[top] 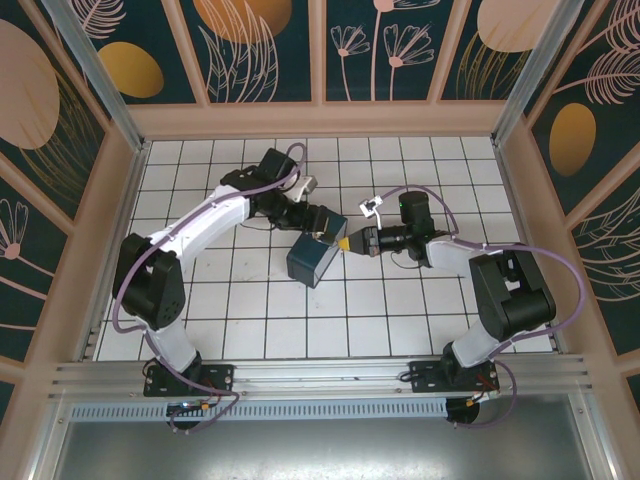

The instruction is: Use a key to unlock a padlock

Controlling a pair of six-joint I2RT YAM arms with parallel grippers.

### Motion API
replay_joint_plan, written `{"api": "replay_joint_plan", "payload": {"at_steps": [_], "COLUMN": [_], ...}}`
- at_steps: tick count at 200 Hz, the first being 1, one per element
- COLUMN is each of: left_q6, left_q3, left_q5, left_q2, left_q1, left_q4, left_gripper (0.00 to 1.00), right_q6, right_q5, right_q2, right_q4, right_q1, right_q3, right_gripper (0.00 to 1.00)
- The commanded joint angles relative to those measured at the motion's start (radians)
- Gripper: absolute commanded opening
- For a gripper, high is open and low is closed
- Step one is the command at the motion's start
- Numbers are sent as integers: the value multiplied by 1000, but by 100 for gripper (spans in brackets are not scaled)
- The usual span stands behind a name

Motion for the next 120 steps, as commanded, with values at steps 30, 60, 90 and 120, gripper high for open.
{"api": "replay_joint_plan", "payload": {"at_steps": [30,60,90,120], "left_q6": [13,45,42,13], "left_q3": [82,64,49,30], "left_q5": [-35,-128,-174,-134], "left_q2": [10,36,59,67], "left_q1": [47,45,-26,-31], "left_q4": [-54,-83,-59,-7], "left_gripper": [64,67,76,79], "right_q6": [-98,-5,62,126], "right_q5": [31,-5,-23,-66], "right_q2": [7,-26,-35,-2], "right_q4": [-145,-10,80,192], "right_q1": [15,-6,-11,-9], "right_q3": [-5,-71,-101,-121], "right_gripper": [4,4,4,4]}}
